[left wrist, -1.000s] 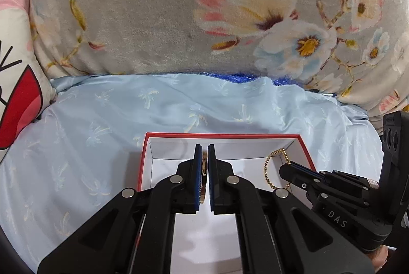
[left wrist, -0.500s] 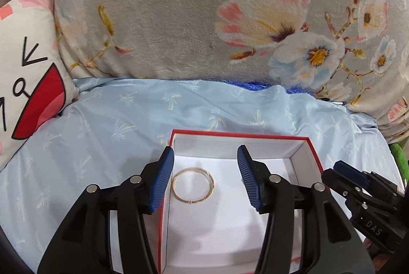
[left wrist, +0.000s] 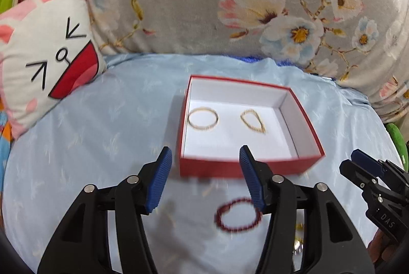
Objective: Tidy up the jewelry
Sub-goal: 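Open both grippers to drop the bangle and chain into the box, then grasp the dark garnet bracelet with the left gripper while the right grasps the yellow beaded bracelet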
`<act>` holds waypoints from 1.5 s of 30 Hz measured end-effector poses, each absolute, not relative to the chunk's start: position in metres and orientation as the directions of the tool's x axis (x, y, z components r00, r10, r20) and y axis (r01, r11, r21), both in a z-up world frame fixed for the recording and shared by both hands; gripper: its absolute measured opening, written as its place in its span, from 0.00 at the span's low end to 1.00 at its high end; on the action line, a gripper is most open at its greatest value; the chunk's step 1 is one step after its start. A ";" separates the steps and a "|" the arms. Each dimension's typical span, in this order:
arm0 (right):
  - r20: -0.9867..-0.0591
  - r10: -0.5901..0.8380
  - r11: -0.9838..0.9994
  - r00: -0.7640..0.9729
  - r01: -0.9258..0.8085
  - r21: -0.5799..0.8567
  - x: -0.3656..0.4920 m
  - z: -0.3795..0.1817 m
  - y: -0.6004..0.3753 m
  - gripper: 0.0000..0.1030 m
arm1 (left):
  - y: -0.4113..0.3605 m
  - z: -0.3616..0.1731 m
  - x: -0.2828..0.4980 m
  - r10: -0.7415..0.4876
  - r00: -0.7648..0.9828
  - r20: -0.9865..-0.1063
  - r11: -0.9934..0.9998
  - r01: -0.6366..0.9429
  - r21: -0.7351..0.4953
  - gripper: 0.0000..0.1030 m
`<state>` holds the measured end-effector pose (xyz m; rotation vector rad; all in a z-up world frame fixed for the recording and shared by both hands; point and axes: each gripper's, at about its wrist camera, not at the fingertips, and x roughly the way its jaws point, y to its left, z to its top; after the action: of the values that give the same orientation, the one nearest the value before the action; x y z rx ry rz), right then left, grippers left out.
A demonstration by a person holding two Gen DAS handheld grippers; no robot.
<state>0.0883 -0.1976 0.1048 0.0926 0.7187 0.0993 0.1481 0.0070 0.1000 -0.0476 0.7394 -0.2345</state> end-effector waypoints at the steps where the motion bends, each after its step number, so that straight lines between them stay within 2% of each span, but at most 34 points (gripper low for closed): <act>1: -0.657 0.120 0.991 0.744 -0.057 0.117 0.080 0.103 -0.196 0.40 | 0.012 0.096 0.136 -0.233 0.708 -0.667 0.972 0.187 -0.142 0.52; 9: -0.705 0.143 0.987 0.695 -0.051 0.151 0.026 0.080 -0.192 0.40 | 0.025 0.067 0.072 -0.245 0.643 -0.725 0.969 0.177 -0.171 0.53; 13: -0.725 0.137 0.988 0.675 -0.040 0.149 0.002 0.070 -0.191 0.40 | 0.020 0.057 0.046 -0.214 0.634 -0.743 0.975 0.179 -0.129 0.53; 24: -0.759 0.152 0.982 0.633 -0.014 0.186 -0.047 0.054 -0.193 0.40 | 0.004 0.027 0.003 -0.247 0.555 -0.794 0.965 0.215 -0.150 0.52; 32: -0.761 0.157 0.983 0.629 -0.022 0.185 -0.059 0.054 -0.187 0.40 | -0.004 0.015 -0.003 -0.272 0.522 -0.808 0.957 0.232 -0.173 0.40; 34: -0.762 0.160 0.982 0.628 -0.022 0.188 -0.059 0.054 -0.186 0.40 | -0.006 0.012 -0.003 -0.287 0.507 -0.813 0.952 0.243 -0.185 0.31; 39: -0.765 0.165 0.982 0.623 -0.032 0.185 -0.060 0.053 -0.182 0.40 | -0.005 0.007 -0.002 -0.324 0.474 -0.819 0.942 0.243 -0.232 0.16; 45: -0.770 0.171 0.981 0.614 -0.039 0.188 -0.059 0.049 -0.180 0.40 | -0.005 0.012 -0.003 -0.340 0.481 -0.808 0.937 0.247 -0.247 0.09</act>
<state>-0.0588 -0.1803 0.0489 0.1582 0.9019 0.1215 -0.0035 -0.0048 0.0120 -0.1013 1.0079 -0.3584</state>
